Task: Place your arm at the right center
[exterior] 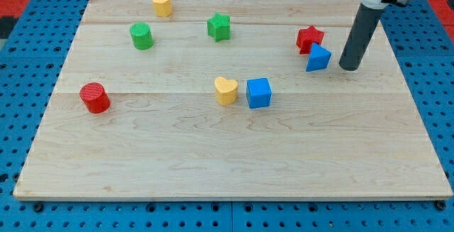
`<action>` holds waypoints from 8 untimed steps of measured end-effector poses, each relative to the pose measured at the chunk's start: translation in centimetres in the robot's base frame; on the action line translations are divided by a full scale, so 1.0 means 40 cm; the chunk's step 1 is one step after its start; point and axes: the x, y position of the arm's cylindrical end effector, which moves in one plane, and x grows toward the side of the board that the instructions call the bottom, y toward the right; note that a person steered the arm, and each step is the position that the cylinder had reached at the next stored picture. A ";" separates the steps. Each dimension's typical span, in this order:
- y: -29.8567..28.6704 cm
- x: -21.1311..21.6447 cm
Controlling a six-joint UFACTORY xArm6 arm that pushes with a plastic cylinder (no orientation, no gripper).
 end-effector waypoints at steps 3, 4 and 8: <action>0.049 -0.010; 0.073 -0.016; 0.156 -0.036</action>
